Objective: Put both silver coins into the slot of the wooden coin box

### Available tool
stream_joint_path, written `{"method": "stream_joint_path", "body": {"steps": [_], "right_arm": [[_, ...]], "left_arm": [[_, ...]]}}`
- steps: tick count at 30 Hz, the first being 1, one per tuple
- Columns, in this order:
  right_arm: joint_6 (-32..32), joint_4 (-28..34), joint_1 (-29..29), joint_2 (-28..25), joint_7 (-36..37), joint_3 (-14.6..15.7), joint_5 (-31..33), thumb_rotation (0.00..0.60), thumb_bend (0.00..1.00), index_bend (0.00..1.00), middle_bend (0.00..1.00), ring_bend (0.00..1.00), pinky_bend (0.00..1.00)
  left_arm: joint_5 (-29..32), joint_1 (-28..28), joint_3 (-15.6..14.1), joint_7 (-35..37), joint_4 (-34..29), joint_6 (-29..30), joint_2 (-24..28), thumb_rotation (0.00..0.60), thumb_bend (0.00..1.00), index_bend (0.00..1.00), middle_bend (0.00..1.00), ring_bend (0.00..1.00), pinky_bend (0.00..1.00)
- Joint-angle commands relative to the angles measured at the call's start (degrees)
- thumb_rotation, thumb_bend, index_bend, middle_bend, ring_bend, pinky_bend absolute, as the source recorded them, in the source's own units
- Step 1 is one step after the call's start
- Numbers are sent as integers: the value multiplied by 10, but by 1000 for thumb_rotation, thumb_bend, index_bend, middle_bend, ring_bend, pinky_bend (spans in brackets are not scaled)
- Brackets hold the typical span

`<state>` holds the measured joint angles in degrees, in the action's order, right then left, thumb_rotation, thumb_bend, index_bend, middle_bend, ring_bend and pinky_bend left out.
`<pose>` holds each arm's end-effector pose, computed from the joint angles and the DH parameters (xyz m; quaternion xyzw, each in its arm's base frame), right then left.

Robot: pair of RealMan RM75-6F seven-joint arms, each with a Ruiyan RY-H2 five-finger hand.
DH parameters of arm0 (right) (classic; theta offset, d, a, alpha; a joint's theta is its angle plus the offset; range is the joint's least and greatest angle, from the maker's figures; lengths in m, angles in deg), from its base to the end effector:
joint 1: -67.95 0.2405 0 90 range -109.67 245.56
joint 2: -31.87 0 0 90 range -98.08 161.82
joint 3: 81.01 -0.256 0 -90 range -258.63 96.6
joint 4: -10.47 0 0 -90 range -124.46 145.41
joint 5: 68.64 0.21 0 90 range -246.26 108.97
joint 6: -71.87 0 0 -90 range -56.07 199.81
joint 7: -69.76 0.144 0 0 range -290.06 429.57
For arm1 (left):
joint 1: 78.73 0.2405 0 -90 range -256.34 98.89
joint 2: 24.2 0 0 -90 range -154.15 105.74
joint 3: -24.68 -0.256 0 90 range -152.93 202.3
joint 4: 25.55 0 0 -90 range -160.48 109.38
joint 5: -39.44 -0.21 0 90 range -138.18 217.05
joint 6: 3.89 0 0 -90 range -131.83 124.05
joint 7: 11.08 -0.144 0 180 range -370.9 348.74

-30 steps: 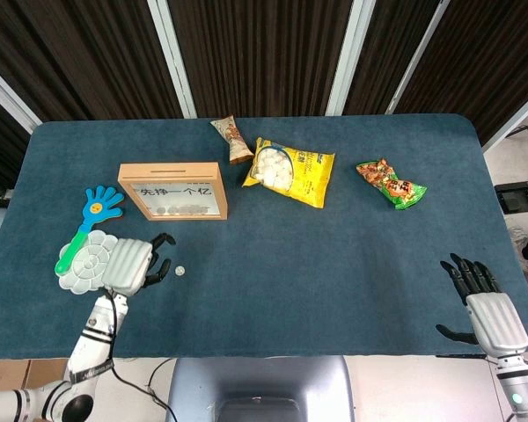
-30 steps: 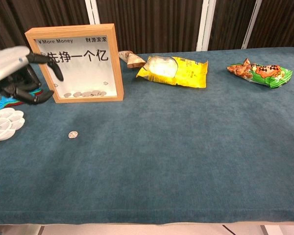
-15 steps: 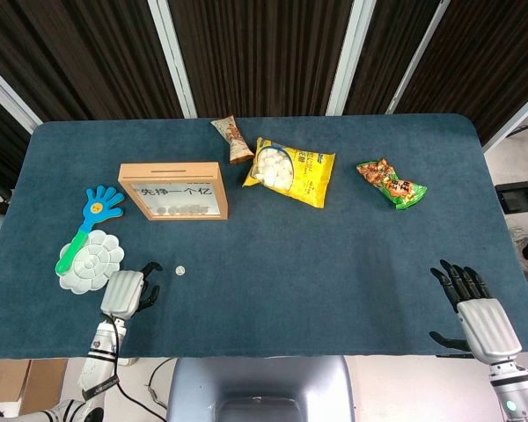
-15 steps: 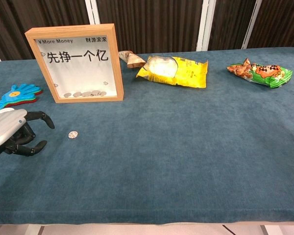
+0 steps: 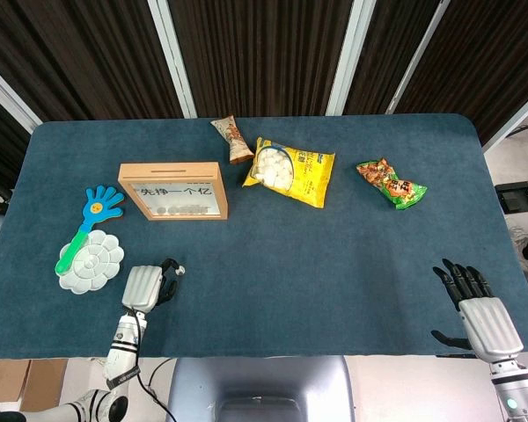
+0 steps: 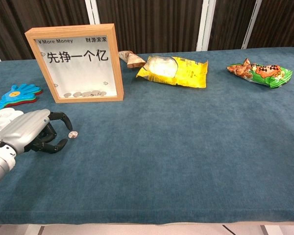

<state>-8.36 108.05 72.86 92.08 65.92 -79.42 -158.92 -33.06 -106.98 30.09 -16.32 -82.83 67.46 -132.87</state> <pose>-0.2993 -0.1616 0.1470 0.6559 -0.4013 0.3397 0.5416 -0.2372 0.2952 -0.0674 -0.6335 -0.4226 -0.4098 0.5021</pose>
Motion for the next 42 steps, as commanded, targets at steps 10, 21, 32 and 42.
{"method": "stream_joint_path", "body": {"steps": [10,21,32,42], "right_arm": [[-8,-2,-4,-4,9,-1,-2,600,92,0,0,0,0],[-8,-3,-4,-5,12,0,-4,600,92,0,0,0,0],[-7,-2,-4,-5,9,-1,-2,600,91,0,0,0,0],[-7,-2,-4,-5,10,-1,-3,600,92,0,0,0,0]], "left_arm": [[-3,-16,13,-44,4,-29,-14,600,396,437,1000,1000,1000],[-6,-12,23,-54,11,-34,-20,600,396,438,1000,1000,1000],[-11,-6,28,-57,9,-34,-14,600,396,438,1000,1000,1000],[-6,-1,30,-55,17,-46,-15,600,396,443,1000,1000,1000]]}}
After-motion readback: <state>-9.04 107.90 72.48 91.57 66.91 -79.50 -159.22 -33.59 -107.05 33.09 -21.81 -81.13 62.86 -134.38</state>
